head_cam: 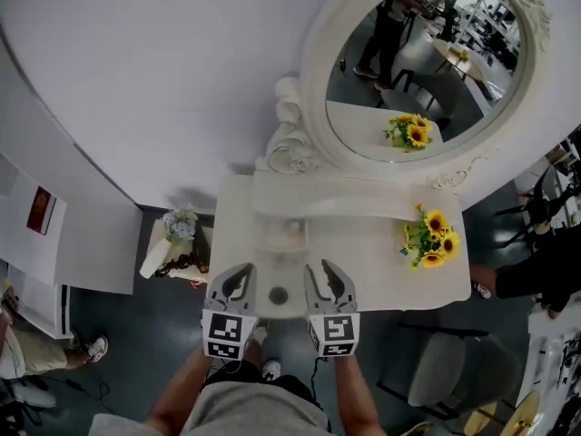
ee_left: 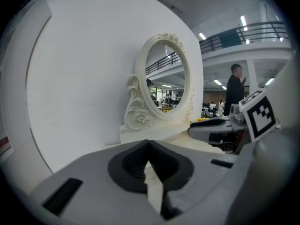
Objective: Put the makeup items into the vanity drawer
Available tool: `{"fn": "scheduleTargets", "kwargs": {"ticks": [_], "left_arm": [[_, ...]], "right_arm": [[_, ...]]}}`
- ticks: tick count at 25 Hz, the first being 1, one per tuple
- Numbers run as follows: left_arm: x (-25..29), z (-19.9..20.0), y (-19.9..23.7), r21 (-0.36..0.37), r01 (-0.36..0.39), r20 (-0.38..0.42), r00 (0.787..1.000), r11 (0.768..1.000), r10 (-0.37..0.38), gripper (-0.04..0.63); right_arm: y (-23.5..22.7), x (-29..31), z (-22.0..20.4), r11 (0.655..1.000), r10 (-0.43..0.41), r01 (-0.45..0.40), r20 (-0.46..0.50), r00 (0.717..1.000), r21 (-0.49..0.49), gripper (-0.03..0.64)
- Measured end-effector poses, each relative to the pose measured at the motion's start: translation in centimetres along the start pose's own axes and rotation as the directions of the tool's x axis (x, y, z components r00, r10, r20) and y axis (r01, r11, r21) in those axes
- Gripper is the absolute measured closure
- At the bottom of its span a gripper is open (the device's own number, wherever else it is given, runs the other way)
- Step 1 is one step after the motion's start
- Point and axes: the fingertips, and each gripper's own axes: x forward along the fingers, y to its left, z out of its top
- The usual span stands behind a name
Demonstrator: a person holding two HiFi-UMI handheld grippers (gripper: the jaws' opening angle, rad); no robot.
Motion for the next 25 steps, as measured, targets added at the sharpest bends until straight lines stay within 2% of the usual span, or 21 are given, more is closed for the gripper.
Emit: {"fn": "scheduleTargets", "kwargs": {"ticks": [9,14,25], "left_arm": [[-3.8,2.1,-2.9,0.035,0.02,0.06,0.998,0.999,-0.022,0.595],[-5.8,2.0,-4.1,0.038,0.019,0.079,0.997,0.999,-0.022,0.595],[-8.1,1.5,-4.9,0.041,0.016,0.087,0.996,0.999,-0.019,0.595]], "right_arm": [[0.7,-6.6,2.1,0.998,-0.057,0.058,0.085,0.995,-0.007,0.539],[1.0,-9.6,2.3,0.996,-0.086,0.088,0.107,0.991,-0.012,0.581],[3.0,-11.5,2.0,0.997,-0.06,0.065,0.106,0.993,-0.037,0.592]]}}
